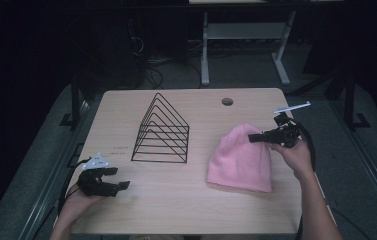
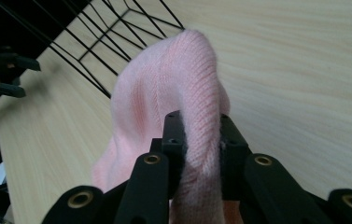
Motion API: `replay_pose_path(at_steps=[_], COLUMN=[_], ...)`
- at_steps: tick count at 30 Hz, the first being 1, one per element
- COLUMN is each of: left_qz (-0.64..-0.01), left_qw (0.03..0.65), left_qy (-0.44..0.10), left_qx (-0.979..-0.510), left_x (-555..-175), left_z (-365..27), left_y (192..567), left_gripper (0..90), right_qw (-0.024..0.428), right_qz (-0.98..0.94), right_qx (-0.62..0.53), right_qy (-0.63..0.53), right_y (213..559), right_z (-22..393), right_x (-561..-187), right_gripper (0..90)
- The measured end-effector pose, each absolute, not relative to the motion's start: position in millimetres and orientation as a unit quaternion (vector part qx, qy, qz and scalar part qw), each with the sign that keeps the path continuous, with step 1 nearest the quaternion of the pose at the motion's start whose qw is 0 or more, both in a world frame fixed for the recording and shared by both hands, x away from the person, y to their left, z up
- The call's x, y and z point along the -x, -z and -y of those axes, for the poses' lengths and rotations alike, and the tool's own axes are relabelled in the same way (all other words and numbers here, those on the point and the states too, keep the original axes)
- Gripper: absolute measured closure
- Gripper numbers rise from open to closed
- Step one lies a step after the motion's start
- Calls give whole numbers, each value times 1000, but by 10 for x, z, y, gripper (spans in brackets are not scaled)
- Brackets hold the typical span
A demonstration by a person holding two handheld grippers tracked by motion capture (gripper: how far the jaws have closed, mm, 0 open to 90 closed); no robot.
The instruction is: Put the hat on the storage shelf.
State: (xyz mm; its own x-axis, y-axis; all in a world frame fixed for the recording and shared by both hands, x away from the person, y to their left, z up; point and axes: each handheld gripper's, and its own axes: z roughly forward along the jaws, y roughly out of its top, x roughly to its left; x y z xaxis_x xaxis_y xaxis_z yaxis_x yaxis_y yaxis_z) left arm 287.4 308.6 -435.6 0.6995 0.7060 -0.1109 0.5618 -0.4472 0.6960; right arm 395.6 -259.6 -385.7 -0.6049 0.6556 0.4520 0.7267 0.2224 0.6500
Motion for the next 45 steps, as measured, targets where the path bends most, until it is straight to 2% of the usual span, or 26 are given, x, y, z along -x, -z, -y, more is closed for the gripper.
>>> replay_pose_path(at_steps=[11, 25, 45], left_qz=[-365, -353, -330], left_qw=[376, 392, 394], left_qy=[-87, -74, -57], left_qx=[-847, -847, -856], left_x=[-2941, -3042, -3192], left_z=[-3099, -3191, -3144], left_y=[4214, 3881, 3538], left_gripper=[239, 239, 237], right_qw=[25, -1, -18], right_qz=[785, 794, 794], right_qx=[398, 346, 315], right_qy=[473, 501, 519], right_y=[3606, 3138, 2654], right_z=[2483, 2307, 2197], right_x=[-3851, -3876, -3918], right_gripper=[775, 781, 782])
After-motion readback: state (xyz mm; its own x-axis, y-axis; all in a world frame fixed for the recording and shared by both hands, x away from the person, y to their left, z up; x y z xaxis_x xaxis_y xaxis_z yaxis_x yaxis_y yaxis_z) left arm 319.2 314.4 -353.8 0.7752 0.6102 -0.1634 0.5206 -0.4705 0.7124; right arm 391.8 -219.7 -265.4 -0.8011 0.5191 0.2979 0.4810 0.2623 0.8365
